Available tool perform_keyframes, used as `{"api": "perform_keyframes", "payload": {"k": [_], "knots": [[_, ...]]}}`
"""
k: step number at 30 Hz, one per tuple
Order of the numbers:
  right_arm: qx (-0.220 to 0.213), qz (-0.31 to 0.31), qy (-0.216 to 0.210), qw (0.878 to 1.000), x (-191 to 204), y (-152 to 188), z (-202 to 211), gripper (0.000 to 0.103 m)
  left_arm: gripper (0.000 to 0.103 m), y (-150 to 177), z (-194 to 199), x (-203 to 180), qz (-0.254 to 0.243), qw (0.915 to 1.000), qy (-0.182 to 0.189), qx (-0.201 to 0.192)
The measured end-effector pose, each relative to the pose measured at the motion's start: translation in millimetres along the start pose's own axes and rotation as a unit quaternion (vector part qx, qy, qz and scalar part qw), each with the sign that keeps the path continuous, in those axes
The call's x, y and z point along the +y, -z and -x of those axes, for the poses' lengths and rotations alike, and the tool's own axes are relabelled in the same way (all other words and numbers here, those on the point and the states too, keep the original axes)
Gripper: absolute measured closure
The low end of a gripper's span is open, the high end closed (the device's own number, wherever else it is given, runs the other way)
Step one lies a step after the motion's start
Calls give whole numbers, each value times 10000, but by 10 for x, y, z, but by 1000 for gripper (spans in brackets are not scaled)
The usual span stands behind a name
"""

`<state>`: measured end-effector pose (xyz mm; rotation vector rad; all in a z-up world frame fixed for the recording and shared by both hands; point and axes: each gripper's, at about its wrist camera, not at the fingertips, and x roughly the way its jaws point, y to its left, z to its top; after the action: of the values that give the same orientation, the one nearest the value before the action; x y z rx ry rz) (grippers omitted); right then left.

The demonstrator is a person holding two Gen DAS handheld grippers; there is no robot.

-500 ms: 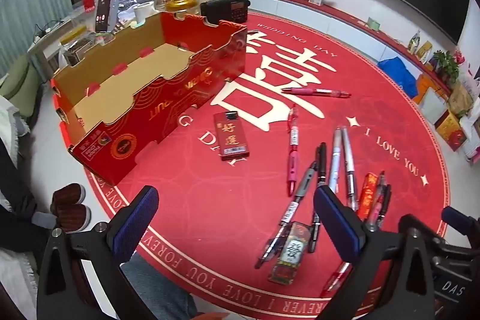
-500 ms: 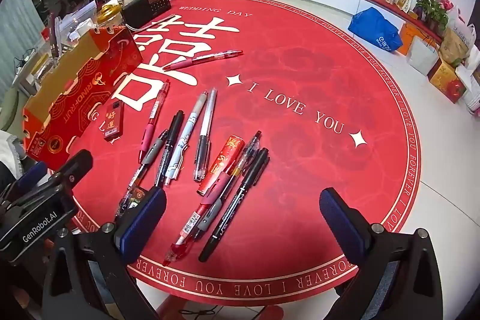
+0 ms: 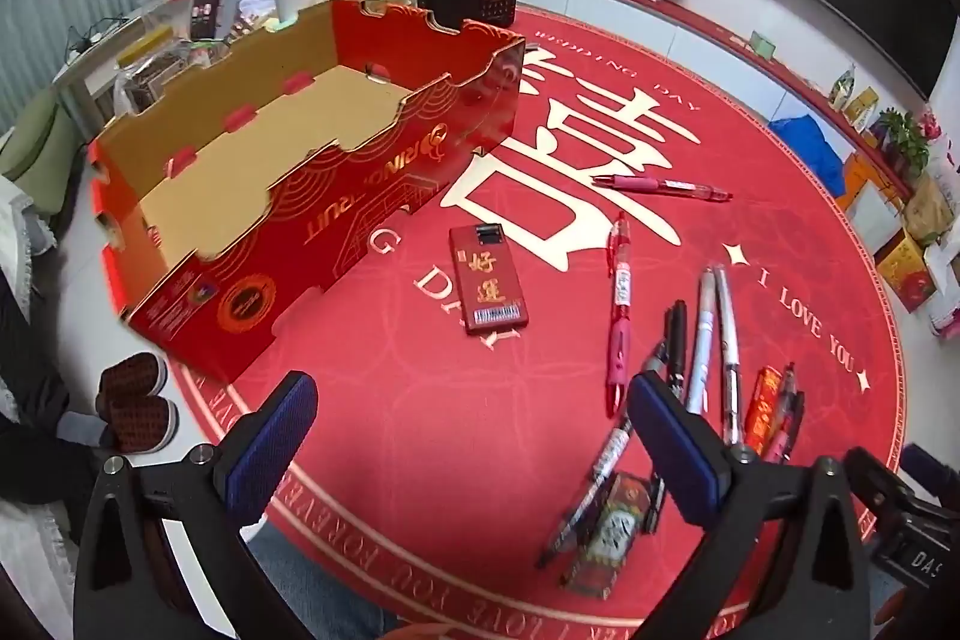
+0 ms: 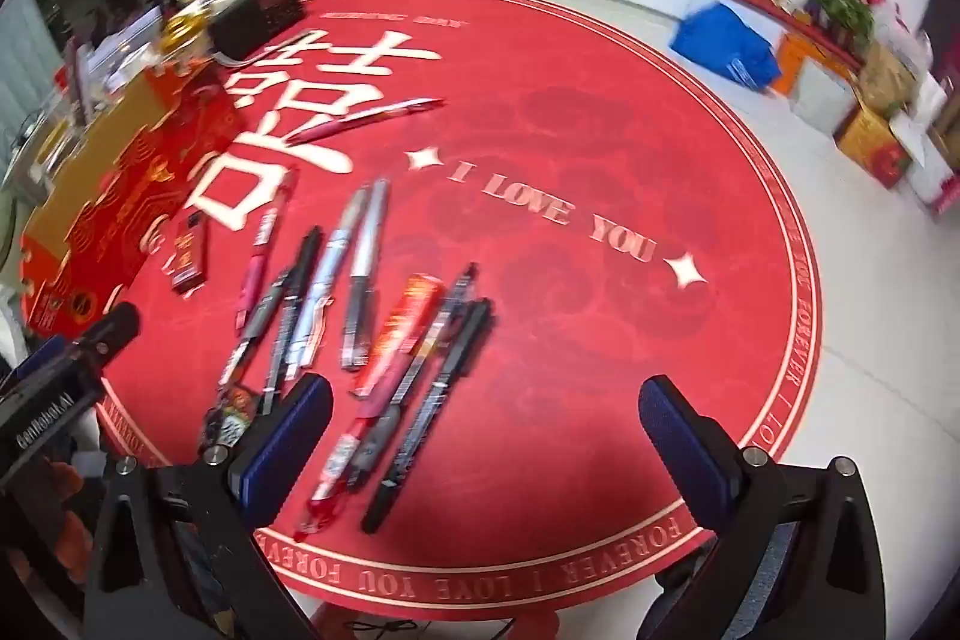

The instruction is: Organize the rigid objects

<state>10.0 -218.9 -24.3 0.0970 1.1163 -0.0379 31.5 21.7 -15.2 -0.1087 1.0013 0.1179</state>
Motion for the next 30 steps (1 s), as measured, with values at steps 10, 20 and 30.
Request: {"api": "perform_keyframes", "payload": {"k": [10, 20, 30], "knots": [[216, -139, -128, 9996, -190, -20, -210, 0, 0, -237, -481, -73, -72, 9991, -327, 249], [215, 819, -257, 9961, 149, -635, -480, 0, 0, -339, -690, -154, 246, 9975, -514, 420], [398, 638, -256, 9968, 72, -605, -625, 0, 0, -330, -715, -240, 41, 9981, -483, 386]]}}
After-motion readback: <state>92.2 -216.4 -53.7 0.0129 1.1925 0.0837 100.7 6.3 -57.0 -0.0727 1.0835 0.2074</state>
